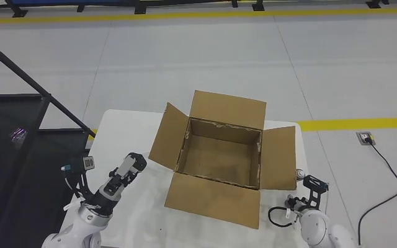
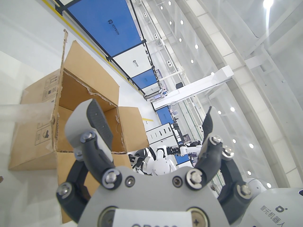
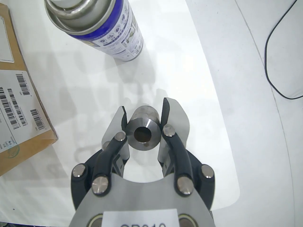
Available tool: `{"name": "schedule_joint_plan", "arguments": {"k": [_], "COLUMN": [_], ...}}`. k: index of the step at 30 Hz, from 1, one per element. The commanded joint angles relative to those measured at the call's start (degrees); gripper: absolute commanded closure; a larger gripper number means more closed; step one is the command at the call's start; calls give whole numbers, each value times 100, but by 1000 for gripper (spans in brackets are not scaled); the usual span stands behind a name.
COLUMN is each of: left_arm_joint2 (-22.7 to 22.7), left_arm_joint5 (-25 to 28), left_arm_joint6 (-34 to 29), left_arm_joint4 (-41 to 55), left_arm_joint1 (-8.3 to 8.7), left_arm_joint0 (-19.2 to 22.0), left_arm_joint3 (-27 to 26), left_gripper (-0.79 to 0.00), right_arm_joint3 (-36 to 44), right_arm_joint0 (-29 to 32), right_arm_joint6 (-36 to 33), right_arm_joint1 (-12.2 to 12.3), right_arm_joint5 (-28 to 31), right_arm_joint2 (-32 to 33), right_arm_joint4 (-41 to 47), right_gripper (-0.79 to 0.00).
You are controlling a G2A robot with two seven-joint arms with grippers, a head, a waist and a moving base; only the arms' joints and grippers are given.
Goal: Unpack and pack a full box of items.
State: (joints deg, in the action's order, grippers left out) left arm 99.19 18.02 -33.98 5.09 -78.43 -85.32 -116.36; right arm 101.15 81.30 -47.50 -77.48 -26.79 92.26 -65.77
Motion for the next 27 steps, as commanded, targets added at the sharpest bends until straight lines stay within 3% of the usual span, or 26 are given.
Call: {"name": "schedule_joint_plan", "arguments": {"k": [1,10,14,21,24,27], "left_arm_joint2": [0,0,0,0,0,-12], "left_arm_joint5": [0,0,0,0,0,-22], "left_arm_joint6": [0,0,0,0,0,56], "left_arm_joint4": [0,0,0,0,0,-31], "left_arm_joint1": [0,0,0,0,0,4], "left_arm_joint0": [0,0,0,0,0,-23], "left_arm_joint3": [0,0,0,0,0,-23], "left_gripper": [-785,-785,-785,-785,-785,-785], "right_arm_joint3": [-33,731,1580,2777,2825,2363], "right_arm_joint0": [-30,195,356,250,-48,-668], "right_arm_joint6": [11,318,745,1329,1087,374], "right_arm_joint1": [3,5,2,16,37,91], "right_arm_joint5": [32,-59,-244,60,481,968], "right_arm_joint2": [10,110,345,820,669,320], "right_arm_joint4": [32,53,34,396,642,460], "right_gripper": [-326,-776,-785,-785,-785,-785]}}
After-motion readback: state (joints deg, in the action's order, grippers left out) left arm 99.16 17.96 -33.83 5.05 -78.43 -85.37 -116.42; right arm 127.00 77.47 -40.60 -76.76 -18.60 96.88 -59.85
